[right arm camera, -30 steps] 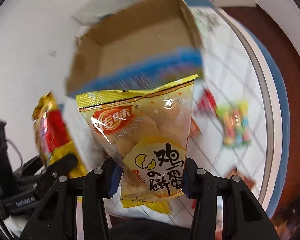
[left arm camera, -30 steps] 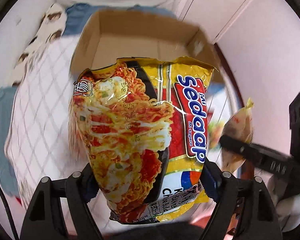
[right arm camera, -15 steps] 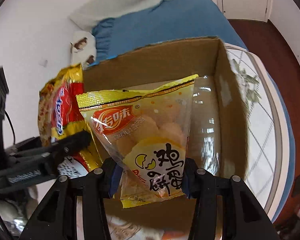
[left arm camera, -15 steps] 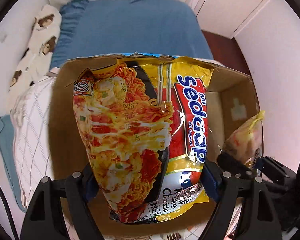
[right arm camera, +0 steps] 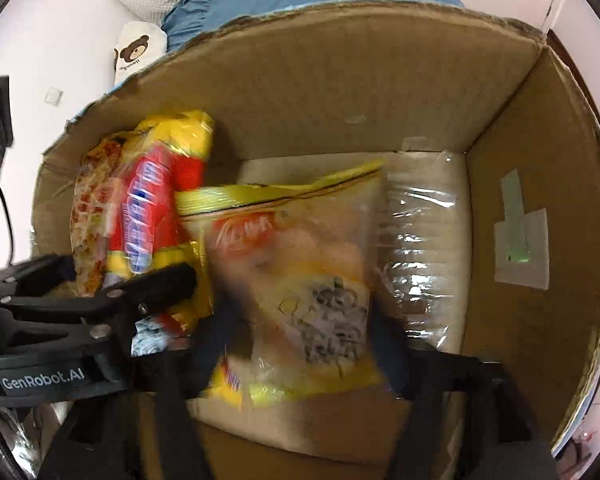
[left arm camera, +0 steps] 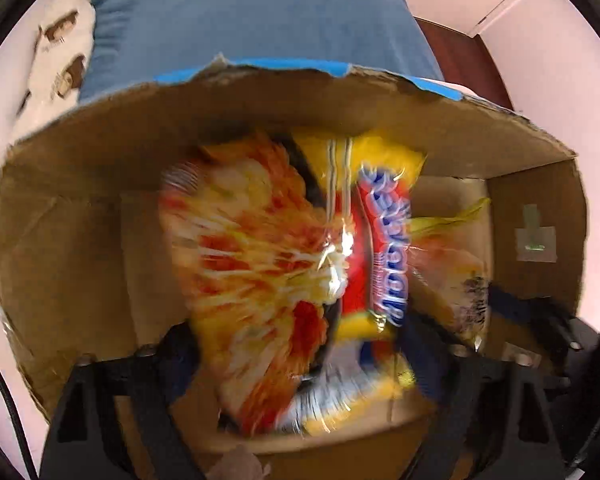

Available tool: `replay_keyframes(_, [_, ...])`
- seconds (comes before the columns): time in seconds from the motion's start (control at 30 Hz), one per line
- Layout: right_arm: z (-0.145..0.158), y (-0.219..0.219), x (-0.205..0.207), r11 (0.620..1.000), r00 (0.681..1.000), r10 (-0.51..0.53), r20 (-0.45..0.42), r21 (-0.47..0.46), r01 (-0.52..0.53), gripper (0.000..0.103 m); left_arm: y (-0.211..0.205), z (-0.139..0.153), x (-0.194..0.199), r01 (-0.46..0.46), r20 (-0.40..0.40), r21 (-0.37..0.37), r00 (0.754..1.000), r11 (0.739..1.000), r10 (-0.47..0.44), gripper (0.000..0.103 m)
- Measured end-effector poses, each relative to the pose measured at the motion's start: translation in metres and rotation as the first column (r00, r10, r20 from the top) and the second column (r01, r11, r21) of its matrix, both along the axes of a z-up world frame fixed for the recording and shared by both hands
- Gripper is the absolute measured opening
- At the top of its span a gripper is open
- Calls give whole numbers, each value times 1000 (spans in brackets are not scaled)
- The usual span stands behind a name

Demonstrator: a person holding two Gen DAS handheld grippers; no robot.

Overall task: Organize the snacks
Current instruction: 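Carry both packs into the cardboard box and open both tools, then grasp the Franzzi cookie pack with left tool while right tool grasps the orange packet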

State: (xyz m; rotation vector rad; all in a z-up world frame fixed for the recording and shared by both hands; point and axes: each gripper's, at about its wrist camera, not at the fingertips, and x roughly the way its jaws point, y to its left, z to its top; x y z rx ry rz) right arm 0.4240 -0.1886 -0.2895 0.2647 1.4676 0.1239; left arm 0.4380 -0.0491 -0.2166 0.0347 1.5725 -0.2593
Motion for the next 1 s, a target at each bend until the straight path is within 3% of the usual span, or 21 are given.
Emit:
replay_keyframes(0.2, [11,8,-5,999,1000,25,10,-33,-24,96,-1,12,-6,-12,28,-11,1000,1000,12,96])
replay_keyframes(0.43, [39,10,-27,999,1000,-9,28,-46,10,96,14,53,-35,-72,126,-35,989,997,76,96])
replay_keyframes(0.73, [101,16,-88,996,987,-5,163,-91,20,96,44,104,-93,-125,301,-61,944,990,137,96])
replay_keyframes(1.0, [149,13,-141,994,959,-10,285,-101,41,96,52,150,-153,-105,406,-106,903,989,139,96])
